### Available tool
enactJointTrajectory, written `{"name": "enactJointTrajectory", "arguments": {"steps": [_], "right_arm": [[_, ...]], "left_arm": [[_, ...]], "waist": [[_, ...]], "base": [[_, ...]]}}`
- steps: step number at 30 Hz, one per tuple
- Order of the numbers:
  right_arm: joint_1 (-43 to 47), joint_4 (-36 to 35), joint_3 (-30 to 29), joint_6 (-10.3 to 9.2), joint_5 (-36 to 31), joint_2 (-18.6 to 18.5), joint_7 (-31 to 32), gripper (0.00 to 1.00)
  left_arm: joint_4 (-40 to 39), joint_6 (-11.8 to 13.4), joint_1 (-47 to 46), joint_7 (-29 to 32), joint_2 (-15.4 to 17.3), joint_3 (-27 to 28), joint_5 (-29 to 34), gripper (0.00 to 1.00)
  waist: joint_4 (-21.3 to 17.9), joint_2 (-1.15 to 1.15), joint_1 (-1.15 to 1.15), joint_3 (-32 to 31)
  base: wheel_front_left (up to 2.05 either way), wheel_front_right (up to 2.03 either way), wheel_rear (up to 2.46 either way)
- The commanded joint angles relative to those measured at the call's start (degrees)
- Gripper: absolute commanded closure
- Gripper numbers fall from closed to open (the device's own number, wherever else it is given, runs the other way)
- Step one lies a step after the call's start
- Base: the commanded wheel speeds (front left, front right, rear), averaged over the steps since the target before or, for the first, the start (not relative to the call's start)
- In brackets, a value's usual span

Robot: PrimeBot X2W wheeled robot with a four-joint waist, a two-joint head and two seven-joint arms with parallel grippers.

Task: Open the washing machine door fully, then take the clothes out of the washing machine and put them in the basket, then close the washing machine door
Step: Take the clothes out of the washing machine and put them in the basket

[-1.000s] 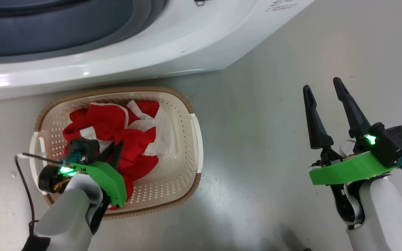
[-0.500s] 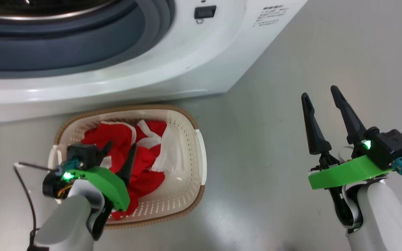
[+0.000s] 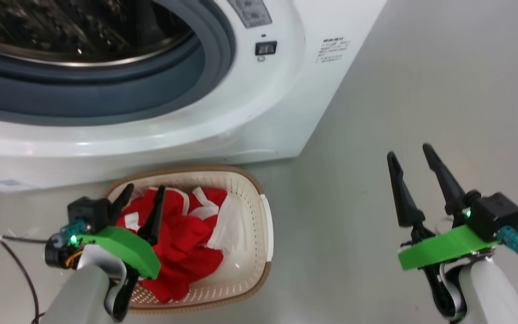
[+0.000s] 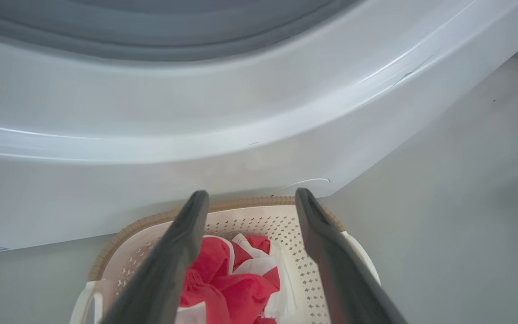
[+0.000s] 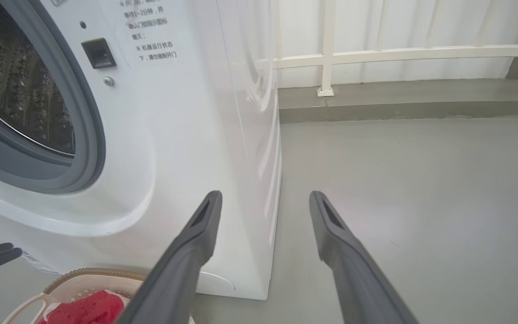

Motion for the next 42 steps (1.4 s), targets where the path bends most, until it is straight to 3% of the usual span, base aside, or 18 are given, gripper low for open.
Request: {"name": "enactJointTrajectory", "arguments": {"steps": [1, 9, 21, 42], "right_arm": [[1.8, -0.7, 0.9, 0.35, -0.7, -0.1, -0.4, 0.00], [4.3, -0.2, 0.5, 0.35, -0.6, -0.1, -0.4, 0.00], [7.4, 0.3, -0.4, 0.35, -0.5, -0.1, -0.4, 0.00], [13.1, 0.4, -2.4, 0.35, -0.7, -0.1, -0.4, 0.00]], "left_arm": [[-2.4, -0.3, 2.2, -0.7, 1.2, 3.3, 1.5, 0.00], [-9.1, -0.3, 7.7, -0.7, 0.4, 10.5, 6.5, 0.00], [-17.3, -0.3, 12.8, -0.7, -1.3, 16.2, 12.3, 0.00], [-30.1, -0.3, 25.9, -0.7, -2.2, 24.4, 16.5, 0.00]], "waist": [[0.7, 0.00, 0.00, -3.5], [0.7, 0.00, 0.00, -8.5], [1.7, 0.00, 0.00, -13.1], [3.3, 0.00, 0.00, -20.4]], "base": [[0.00, 0.00, 0.00], [0.00, 0.00, 0.00], [0.00, 0.00, 0.00], [0.00, 0.00, 0.00]]}}
